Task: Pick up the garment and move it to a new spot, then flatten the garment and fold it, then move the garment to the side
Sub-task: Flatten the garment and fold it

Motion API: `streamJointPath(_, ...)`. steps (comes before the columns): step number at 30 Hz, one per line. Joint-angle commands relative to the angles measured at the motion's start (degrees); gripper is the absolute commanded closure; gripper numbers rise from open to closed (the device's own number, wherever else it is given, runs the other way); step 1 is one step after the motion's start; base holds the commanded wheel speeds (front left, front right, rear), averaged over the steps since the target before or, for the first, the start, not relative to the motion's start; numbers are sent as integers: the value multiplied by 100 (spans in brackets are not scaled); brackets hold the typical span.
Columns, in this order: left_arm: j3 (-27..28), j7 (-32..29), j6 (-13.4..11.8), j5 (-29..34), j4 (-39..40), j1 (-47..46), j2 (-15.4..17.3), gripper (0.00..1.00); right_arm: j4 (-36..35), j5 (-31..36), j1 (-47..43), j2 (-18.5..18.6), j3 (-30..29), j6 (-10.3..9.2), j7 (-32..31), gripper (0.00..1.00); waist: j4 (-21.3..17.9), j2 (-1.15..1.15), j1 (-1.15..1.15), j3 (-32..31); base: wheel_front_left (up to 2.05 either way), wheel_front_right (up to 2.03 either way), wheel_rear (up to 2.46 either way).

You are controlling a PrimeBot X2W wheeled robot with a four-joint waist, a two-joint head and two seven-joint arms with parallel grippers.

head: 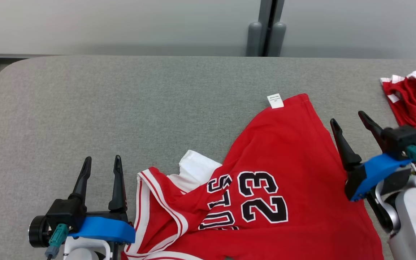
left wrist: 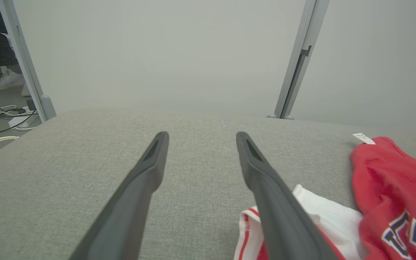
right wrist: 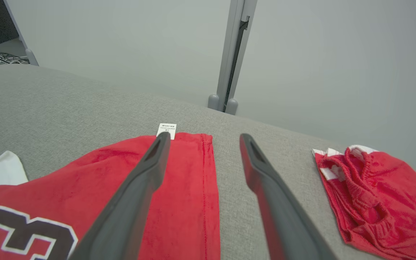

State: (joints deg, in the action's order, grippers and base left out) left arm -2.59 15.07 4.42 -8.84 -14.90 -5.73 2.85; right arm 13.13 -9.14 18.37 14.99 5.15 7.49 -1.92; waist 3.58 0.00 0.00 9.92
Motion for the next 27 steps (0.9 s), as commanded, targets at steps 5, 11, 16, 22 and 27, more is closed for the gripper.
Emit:
streamJointPath(5,-73,13,-31,-58,6,-145,7,0,945,74,666,103,135,2,-28,0,212,0,0,157,0,0,0)
streamJointPath(11,-139,13,-37,-110,-1,-224,7,0,2065,109,1153,187,295,1,45,0,393,0,0,302,0,0,0)
streamJointPath(16,-190,13,-64,-129,3,-273,6,0,2929,108,1430,202,487,1,61,0,488,0,0,391,0,0,0)
streamJointPath(22,-228,13,-81,-157,-7,-290,7,0,3680,71,1651,121,715,1,66,0,526,0,0,432,0,0,0)
streamJointPath(27,-254,13,-94,-168,-27,-269,7,0,4161,-84,1679,46,975,8,-137,8,529,0,0,394,0,0,0)
